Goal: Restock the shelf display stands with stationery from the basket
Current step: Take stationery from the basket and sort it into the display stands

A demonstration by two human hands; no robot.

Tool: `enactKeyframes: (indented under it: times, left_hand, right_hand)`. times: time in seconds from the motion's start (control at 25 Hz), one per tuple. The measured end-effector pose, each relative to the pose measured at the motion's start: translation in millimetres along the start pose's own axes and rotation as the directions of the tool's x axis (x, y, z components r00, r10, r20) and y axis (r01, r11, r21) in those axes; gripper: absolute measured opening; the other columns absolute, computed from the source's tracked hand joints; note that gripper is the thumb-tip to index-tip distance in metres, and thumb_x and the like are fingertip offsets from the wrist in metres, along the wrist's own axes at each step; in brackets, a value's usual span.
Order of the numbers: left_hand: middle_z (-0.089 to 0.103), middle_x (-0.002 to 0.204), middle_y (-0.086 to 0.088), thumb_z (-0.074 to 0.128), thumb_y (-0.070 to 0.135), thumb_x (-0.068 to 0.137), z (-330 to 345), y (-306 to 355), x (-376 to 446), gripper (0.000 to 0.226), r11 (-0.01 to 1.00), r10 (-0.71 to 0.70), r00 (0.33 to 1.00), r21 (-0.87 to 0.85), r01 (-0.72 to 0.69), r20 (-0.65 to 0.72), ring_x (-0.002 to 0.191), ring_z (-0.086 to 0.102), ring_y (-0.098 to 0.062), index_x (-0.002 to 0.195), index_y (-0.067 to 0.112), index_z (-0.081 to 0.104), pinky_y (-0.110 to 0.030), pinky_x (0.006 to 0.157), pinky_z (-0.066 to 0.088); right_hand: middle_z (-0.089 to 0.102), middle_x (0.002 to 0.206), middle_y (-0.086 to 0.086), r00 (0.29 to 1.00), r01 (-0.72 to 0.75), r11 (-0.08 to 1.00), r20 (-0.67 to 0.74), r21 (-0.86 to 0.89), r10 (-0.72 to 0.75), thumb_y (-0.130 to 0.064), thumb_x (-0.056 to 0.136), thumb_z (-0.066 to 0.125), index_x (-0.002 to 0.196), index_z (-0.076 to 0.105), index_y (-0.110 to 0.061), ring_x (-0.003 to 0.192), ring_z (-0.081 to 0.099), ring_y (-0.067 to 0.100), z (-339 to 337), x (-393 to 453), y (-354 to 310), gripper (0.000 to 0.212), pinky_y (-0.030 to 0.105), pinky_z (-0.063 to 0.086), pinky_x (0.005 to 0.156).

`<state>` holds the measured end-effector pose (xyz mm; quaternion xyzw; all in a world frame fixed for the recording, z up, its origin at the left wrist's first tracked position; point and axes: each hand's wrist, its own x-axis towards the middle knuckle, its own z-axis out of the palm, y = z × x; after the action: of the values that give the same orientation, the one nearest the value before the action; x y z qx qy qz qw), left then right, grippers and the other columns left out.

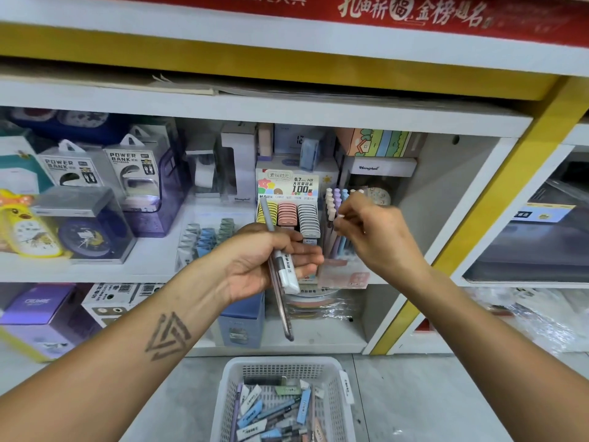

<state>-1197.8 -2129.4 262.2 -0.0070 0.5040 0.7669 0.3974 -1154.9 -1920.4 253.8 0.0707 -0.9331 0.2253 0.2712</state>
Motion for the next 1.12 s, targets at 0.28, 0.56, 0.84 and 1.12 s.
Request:
enactKeyframes:
  times: [0.28,0.56,0.84,1.12]
  left_hand:
    - [0.066,0.115,-0.032,0.038,-0.016,0.091,2.4,4.8,-6.2,0.043,0.993,0.097,0.990,-0.079,-0.089,0.098,0.107,0.067,-0.043,0.134,-0.009,0.042,-0.050,0.094,0.053]
    - [0.069,0.115,-0.024,0.043,-0.014,0.094,3.4,9.7,-5.1,0.037,0.958,0.263,0.964,-0.130,-0.257,0.031,0.106,0.069,-0.035,0.130,-0.010,0.048,-0.051,0.090,0.056]
    - [0.073,0.100,-0.023,0.049,-0.006,0.096,-8.2,16.5,-6.7,0.026,0.956,0.280,0.953,-0.054,-0.287,-0.115,0.086,0.073,-0.033,0.121,-0.006,0.057,-0.047,0.066,0.061]
    - [0.063,0.069,-0.014,0.060,0.009,0.094,-23.5,14.1,-9.4,0.016,0.984,0.152,0.983,0.108,-0.142,-0.099,0.041,0.038,-0.009,0.102,-0.004,0.065,-0.016,0.035,0.028]
  right_hand:
    - [0.068,0.089,0.007,0.990,0.131,0.979,0.082,-0.158,-0.119,-0.007,0.091,0.066,0.094,0.073,-0.005,0.083,0.064,0.027,3.8,7.3,0.9,0.009,0.040,0.052,0.073]
    - [0.071,0.066,0.011,0.858,-0.498,0.647,0.436,0.577,0.272,-0.014,0.087,0.075,0.094,0.059,-0.004,0.048,0.060,0.019,8.1,5.8,-42.8,0.020,0.024,0.039,0.041]
    - [0.070,0.069,0.018,0.835,-0.549,0.416,0.455,0.724,0.310,0.008,0.083,0.072,0.119,0.060,0.001,0.050,0.063,0.017,3.9,8.0,-53.2,0.038,0.021,0.051,0.049]
    - [0.072,0.075,0.022,0.878,-0.478,0.477,0.410,0.738,0.245,0.011,0.084,0.069,0.131,0.053,-0.010,0.057,0.069,0.024,14.0,14.0,-66.8,0.054,0.025,0.056,0.056]
